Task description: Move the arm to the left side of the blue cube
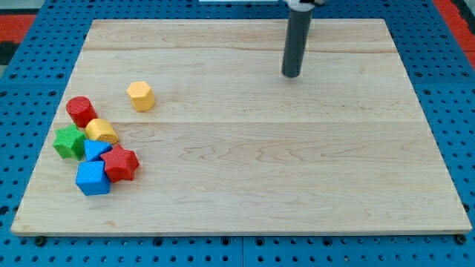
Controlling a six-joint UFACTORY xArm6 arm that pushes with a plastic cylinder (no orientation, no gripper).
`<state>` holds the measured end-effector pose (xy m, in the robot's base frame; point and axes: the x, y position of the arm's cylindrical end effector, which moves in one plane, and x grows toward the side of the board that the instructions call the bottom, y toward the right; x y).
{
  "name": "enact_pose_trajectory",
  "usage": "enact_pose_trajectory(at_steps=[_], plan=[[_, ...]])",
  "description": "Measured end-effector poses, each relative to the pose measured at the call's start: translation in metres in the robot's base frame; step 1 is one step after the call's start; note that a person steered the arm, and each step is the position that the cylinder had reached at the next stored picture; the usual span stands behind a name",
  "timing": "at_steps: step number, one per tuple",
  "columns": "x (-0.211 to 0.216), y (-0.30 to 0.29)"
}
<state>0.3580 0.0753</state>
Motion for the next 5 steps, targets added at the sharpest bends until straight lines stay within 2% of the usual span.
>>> enact_pose_trajectory(at_steps=[2, 3, 4, 5], plan=[[0.101, -0.006], [0.173, 0.038], [0.249, 0.013], [0.261, -0.018]])
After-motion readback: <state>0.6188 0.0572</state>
